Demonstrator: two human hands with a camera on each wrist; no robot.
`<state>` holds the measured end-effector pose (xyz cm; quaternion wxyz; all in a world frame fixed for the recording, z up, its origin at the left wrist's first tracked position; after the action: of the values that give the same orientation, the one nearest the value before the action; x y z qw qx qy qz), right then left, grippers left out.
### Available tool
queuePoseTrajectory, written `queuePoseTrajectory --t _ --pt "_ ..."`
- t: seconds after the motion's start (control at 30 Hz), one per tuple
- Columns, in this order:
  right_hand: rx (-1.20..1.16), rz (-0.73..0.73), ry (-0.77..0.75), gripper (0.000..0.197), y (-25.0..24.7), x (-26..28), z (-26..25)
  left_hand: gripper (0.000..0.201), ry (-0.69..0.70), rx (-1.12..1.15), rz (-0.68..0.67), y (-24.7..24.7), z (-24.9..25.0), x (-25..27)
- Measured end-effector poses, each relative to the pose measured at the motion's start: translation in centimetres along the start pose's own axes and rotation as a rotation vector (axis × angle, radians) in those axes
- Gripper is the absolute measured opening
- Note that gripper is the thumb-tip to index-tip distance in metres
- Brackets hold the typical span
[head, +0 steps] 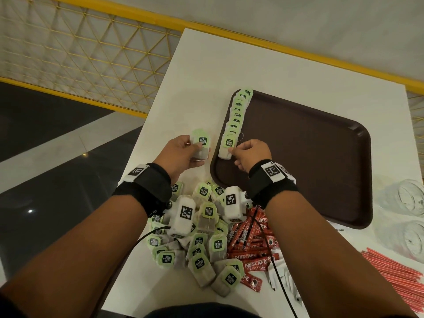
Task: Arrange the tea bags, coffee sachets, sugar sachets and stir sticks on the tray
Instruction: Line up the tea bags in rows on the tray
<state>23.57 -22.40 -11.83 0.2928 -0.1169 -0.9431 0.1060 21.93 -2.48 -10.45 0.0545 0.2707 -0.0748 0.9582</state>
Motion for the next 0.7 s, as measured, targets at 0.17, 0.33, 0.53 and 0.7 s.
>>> queuePoseTrajectory --t 0.17,0.33,0.53,0.7 --pt "-0.143 -0.254 -0.075 0.020 2.0 2.2 -1.4 0.022 0.087 -0.160 0.064 -0.1 -0.1 -0.2" --pt "-0.154 -0.289 -0.093 0.014 2.7 2.9 -1.0 0.031 0.082 -0.125 0.056 0.8 -0.2 -0.4" --pt "-0.024 -0.167 -0.024 0.013 1.2 1.0 0.5 0.012 0.028 -0.026 0.071 0.4 -0.2 -0.7" --pt "0.153 -0.127 -0.019 0.011 1.0 -0.2 0.4 0.019 0.050 -0.138 0.098 -0.5 -0.3 -0.3"
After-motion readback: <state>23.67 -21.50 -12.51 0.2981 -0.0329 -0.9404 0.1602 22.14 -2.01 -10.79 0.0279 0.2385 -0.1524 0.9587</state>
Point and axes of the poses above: each hand's wrist, its own x-axis away from the middle knuckle, its own y-axis out of the palm, z = x × y, the point moved 6 cm from there along -x, towards the middle knuckle, and after that the axes turned 14 degrees about -x, right-handed, at the moved point
